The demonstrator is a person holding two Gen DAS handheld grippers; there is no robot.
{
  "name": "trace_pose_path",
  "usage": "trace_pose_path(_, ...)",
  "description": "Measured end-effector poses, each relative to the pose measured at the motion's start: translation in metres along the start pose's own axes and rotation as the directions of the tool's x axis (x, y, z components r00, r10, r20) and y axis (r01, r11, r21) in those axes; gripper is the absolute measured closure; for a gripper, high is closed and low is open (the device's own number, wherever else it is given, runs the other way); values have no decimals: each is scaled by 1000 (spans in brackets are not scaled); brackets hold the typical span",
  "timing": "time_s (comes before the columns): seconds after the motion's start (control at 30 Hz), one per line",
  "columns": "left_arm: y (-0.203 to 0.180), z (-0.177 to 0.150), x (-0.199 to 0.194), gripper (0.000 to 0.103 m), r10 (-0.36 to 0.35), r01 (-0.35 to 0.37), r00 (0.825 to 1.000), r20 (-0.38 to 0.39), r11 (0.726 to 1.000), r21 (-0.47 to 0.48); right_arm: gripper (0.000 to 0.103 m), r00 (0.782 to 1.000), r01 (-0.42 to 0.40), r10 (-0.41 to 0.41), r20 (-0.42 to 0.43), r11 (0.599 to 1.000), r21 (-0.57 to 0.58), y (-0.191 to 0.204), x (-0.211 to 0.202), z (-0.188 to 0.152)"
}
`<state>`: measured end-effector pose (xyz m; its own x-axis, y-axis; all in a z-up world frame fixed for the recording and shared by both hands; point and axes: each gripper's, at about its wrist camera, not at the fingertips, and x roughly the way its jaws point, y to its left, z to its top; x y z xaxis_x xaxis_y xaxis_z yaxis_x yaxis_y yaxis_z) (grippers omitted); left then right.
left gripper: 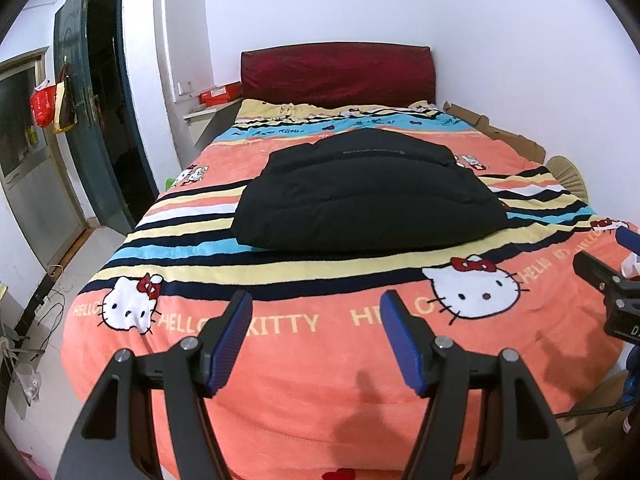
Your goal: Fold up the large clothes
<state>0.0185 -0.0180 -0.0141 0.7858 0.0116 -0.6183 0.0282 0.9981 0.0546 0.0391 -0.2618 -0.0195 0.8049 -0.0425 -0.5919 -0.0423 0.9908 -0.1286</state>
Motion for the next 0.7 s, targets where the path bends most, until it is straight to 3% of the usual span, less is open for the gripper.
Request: trace_pose_path(0.7, 0, -4, 5, 38, -2, 2, 1000, -12, 1000, 6, 0, 1000, 8, -8, -18, 1000, -5, -3, 7, -6)
